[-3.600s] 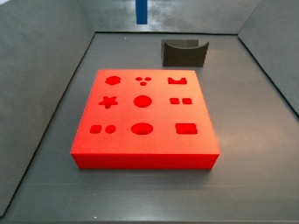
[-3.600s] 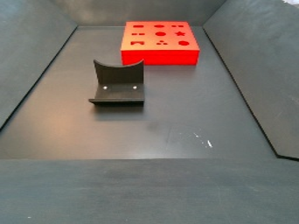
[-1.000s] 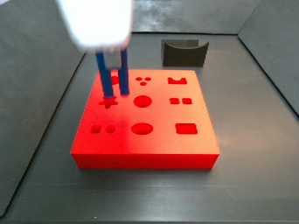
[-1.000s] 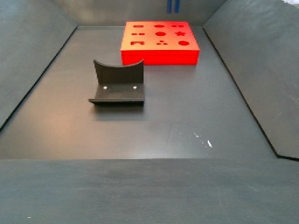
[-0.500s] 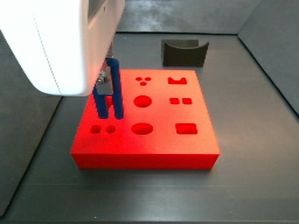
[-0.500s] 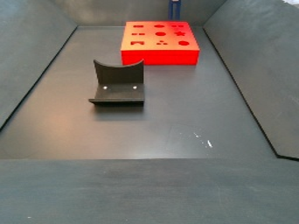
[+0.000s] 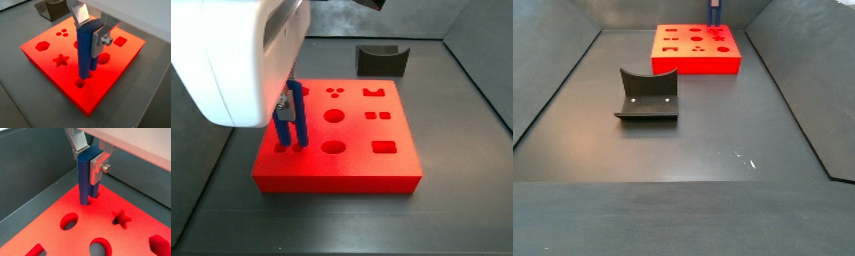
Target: Insert the square-circle object.
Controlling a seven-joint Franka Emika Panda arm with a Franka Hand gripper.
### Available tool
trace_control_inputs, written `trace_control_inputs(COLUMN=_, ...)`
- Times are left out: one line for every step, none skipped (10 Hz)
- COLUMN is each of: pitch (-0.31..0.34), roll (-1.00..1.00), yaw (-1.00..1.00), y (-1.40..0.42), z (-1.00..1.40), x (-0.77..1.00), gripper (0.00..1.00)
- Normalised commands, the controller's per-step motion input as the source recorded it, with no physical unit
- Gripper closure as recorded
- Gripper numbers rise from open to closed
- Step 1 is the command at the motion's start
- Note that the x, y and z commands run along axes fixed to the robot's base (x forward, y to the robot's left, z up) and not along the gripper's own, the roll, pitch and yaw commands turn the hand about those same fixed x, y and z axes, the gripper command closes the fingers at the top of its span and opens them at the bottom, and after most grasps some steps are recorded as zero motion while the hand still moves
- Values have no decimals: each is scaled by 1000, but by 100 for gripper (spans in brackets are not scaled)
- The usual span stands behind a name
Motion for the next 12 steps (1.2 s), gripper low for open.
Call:
trace_control_inputs(pitch=-49, roll=-37, yaw=0, y=0, z=-63, x=-166, gripper=100)
trace_control_inputs(pitch=-33, roll=0, yaw=-17, y=6, z=-74, x=-217, gripper=100)
trace_control_inputs(pitch=-49, roll=-6, yaw=0, y=34, z=-120, x=-269, gripper=100)
trace_control_inputs(pitch=-74, roll=-36, yaw=0, y=0, z=-126, x=-171, gripper=100)
trace_control_inputs(pitch=-91, roll=-76, yaw=0, y=-26, z=-140, x=0, gripper=100)
trace_control_inputs(pitch=-100, roll=-99, yaw=3, y=-17, z=-169, x=20, gripper=100)
trace_control_inputs(pitch=-91, roll=-89, yaw=11, y=-9, z=-177, x=31, gripper=100)
trace_control_inputs(pitch=-87, roll=-80, yaw=9, y=0, z=-186, x=0, gripper=100)
trace_control_inputs(pitch=-74, roll=-57, yaw=14, y=0, z=-177, x=40, gripper=100)
trace_control_inputs(pitch=-86, roll=-69, yaw=6, y=0, z=-177, x=100, gripper=100)
trace_control_inputs(pitch=-70, roll=-67, yaw=3, y=0, z=-169, x=166, gripper=100)
trace_control_inputs(pitch=-67, roll=-84, yaw=0, y=0, z=-151, x=174, gripper=100)
